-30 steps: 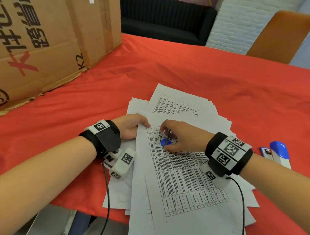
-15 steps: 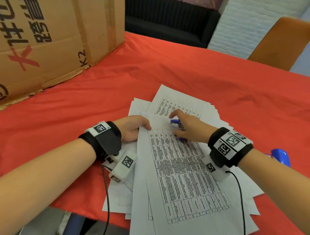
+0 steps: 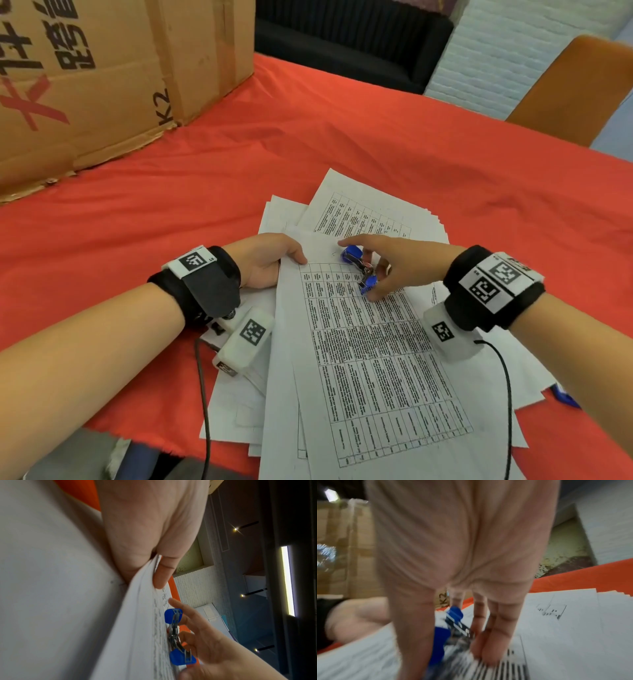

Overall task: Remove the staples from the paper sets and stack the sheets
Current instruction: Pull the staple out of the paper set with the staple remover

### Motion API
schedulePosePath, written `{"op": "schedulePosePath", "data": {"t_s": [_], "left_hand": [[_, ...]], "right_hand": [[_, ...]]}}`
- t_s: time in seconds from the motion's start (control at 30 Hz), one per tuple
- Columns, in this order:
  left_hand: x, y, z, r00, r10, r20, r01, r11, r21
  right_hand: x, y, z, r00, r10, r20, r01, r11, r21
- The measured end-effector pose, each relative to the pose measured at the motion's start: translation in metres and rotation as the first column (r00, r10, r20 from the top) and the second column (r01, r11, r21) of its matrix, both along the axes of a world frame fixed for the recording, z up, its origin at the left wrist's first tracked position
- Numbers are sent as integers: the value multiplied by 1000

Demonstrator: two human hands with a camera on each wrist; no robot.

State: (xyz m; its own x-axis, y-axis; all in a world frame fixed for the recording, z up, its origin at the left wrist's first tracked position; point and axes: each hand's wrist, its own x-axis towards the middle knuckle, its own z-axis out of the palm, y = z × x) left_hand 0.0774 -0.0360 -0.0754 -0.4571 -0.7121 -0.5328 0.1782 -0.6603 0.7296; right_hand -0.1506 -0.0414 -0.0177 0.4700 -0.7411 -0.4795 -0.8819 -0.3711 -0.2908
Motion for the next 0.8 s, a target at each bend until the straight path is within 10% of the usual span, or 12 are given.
{"op": "schedulePosePath", "data": {"t_s": [0.6,0.8], "left_hand": [[3,9,10,999,45,20,-45,999,-6],[9,21,12,992,11,-127,-16,999,-38]], "right_hand": [[9,1,-8,967,-54,247,131,943,-305],[23,5,-5,993,87,84,-42,900,-434]]}}
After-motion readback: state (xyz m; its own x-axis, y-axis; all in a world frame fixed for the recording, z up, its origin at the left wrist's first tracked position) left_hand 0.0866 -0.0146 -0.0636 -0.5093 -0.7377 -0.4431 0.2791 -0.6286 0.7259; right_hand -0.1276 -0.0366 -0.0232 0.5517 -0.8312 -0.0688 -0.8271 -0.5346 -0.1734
